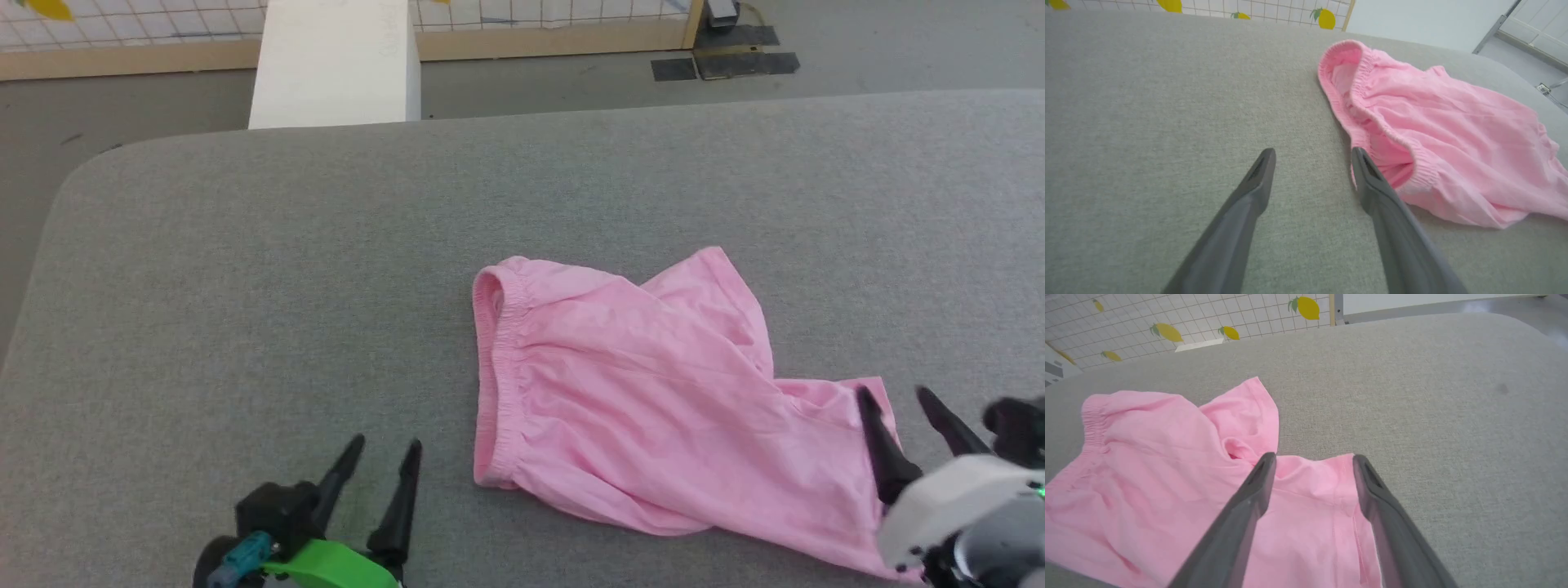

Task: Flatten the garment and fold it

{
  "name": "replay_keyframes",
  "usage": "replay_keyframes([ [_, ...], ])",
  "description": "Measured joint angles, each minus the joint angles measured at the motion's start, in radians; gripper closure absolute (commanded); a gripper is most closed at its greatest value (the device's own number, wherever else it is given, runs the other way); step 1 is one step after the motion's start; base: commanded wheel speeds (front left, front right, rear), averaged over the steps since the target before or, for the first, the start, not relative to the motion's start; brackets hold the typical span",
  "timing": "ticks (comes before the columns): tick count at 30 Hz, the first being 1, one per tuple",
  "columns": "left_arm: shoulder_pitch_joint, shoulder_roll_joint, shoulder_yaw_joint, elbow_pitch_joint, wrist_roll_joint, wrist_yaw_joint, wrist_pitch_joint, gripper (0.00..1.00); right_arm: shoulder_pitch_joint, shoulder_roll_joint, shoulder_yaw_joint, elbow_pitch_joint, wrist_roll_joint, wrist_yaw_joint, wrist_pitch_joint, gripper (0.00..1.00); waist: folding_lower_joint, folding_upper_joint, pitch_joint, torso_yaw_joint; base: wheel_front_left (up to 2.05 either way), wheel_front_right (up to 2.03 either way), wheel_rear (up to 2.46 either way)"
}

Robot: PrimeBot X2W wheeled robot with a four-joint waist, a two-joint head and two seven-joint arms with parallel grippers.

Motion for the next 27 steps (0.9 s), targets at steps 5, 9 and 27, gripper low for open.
replay_keyframes([
  [5,-0.052,-0.020,0.019,0.005,0.050,0.024,-0.117,0.00,-0.124,-0.110,0.185,0.059,-0.019,0.000,-0.022,0.00,0.0000,0.0000,0.003,0.029,0.00,0.00,0.00],
  [9,-0.141,-0.062,0.013,0.050,0.097,0.038,-0.149,0.00,-0.236,-0.184,0.318,0.212,-0.017,0.000,0.053,0.00,0.0000,0.0000,0.011,0.059,0.00,0.00,0.00],
  [27,-0.261,-0.172,0.004,0.168,0.130,-0.018,-0.165,0.00,-0.756,-0.311,0.540,0.611,0.068,0.000,0.195,1.00,0.0001,0.0000,0.123,0.197,0.00,0.00,0.00],
])
